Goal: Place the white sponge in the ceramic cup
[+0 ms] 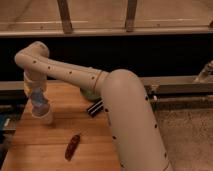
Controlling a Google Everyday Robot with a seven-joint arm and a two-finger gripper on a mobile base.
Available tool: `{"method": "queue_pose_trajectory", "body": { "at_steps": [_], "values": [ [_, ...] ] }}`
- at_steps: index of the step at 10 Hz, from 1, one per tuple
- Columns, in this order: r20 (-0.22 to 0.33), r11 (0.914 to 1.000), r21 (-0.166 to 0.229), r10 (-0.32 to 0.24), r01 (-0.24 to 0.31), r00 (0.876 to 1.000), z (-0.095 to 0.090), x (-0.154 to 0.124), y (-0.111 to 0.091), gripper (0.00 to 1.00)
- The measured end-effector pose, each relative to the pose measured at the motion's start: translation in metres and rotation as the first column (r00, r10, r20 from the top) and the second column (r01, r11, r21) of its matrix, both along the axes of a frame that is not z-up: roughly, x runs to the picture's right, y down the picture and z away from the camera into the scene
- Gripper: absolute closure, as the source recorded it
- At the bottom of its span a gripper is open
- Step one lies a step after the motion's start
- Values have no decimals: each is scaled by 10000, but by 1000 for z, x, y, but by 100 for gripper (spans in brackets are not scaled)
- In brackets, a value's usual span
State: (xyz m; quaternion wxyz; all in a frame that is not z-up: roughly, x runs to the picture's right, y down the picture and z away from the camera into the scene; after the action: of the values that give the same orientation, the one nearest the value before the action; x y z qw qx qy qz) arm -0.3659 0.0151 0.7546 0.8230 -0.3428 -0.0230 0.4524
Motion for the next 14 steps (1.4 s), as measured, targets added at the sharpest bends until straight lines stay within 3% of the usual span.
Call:
{"method": "queue_pose_trajectory", "body": {
  "at_steps": [3,9,14],
  "values": [
    [159,9992,-394,-78,85,9998,10,-10,15,86],
    [251,9980,-632,85,-68,9996,23,-6,28,82],
    [325,9973,-730,131,-107,9994,23,0,33,35]
  ]
}}
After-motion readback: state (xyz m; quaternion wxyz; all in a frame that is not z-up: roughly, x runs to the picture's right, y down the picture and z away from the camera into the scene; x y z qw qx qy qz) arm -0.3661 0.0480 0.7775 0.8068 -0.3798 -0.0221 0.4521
